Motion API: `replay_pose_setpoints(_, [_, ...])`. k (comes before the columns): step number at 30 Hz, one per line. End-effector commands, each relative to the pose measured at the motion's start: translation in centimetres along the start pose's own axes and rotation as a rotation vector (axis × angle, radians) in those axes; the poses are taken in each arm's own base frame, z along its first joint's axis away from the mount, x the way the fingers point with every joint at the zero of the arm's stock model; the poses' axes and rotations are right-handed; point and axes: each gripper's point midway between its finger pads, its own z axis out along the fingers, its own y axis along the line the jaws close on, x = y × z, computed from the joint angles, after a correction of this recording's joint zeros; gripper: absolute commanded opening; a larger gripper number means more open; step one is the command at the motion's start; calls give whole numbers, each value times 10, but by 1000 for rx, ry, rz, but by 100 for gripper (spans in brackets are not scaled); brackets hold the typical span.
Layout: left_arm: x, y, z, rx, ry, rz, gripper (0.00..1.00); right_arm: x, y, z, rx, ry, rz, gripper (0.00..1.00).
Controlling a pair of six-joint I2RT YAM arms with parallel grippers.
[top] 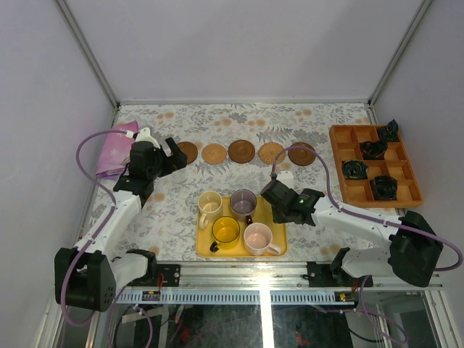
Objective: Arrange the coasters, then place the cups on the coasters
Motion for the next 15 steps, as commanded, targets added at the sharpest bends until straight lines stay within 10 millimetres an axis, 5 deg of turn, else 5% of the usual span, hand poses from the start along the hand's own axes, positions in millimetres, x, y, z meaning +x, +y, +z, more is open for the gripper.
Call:
replay_pose_setpoints(1, [1, 7, 2, -24, -5, 20, 100, -4, 8, 0, -11, -13, 15, 5])
replay_pose_setpoints(7, [3, 8, 3, -27, 0, 18, 100, -12, 8, -6, -6, -50, 20, 0])
replay_pose_setpoints(15, [4, 9, 5, -31, 0, 21, 100, -59, -8, -33, 67, -257, 61, 0])
